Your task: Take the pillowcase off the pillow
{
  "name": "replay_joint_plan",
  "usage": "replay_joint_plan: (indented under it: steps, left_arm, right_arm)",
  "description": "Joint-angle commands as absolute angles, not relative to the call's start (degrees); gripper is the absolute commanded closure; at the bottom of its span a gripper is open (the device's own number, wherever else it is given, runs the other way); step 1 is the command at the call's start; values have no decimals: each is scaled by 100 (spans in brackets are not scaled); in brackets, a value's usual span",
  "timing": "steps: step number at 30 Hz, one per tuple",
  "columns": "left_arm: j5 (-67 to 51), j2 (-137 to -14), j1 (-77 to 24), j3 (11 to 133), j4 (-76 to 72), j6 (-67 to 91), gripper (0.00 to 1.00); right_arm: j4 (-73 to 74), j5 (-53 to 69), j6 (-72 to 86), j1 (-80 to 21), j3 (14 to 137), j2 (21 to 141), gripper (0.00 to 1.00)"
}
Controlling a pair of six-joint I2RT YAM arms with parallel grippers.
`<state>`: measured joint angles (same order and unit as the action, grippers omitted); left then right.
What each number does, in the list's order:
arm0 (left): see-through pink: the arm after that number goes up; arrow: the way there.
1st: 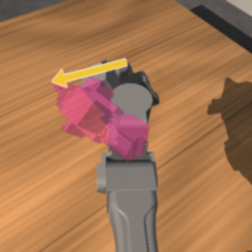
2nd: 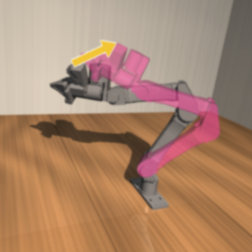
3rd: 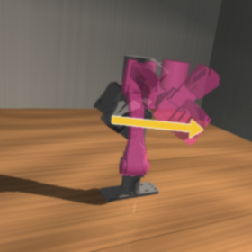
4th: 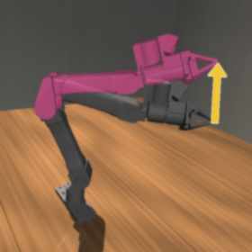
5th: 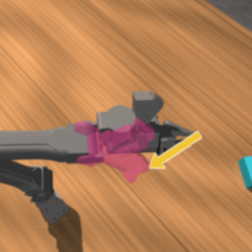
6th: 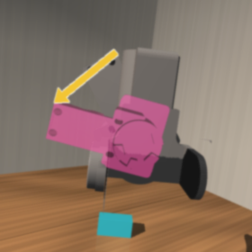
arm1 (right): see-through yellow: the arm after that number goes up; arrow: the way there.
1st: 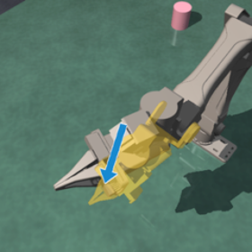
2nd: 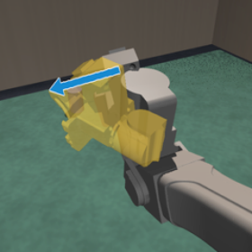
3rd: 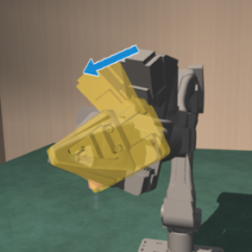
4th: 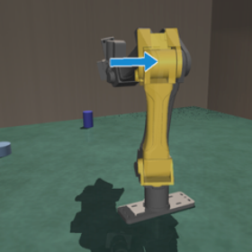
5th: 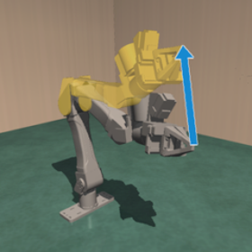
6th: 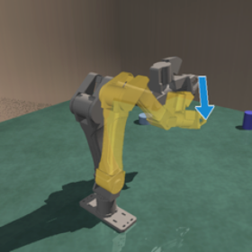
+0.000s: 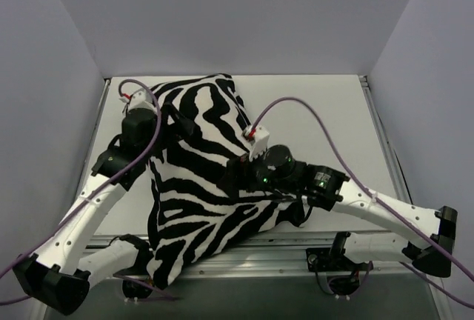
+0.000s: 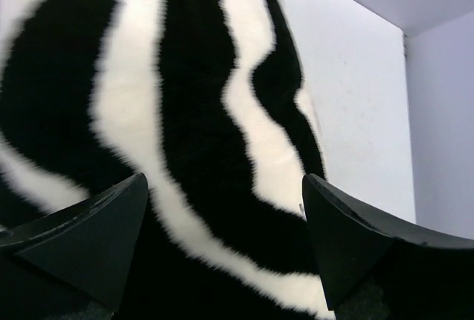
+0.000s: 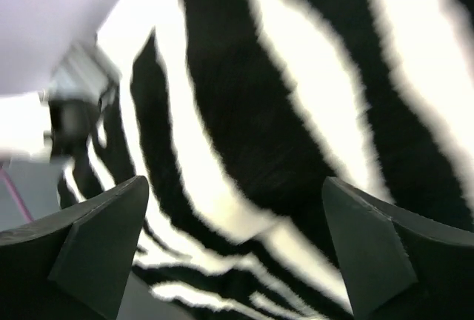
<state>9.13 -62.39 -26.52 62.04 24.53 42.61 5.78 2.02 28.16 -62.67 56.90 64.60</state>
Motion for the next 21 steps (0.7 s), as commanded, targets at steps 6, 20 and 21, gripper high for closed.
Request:
replay_joint_plan:
  steps: [6,20,21]
  left_arm:
    - [116,-5406,-1539,5872,4412,3639,6]
    - [-254,-6055,-1486,4924,3553,4104,6]
    - [-316,-6073,-1485,4809,3438,4174,6]
  right_arm:
    - [1011,1147,2040,-3995,6749,6809,0]
    - [-938,3267,2522,-2768,7436,10176,0]
    - [-1062,3400,2557,-2786,7418,10482,0]
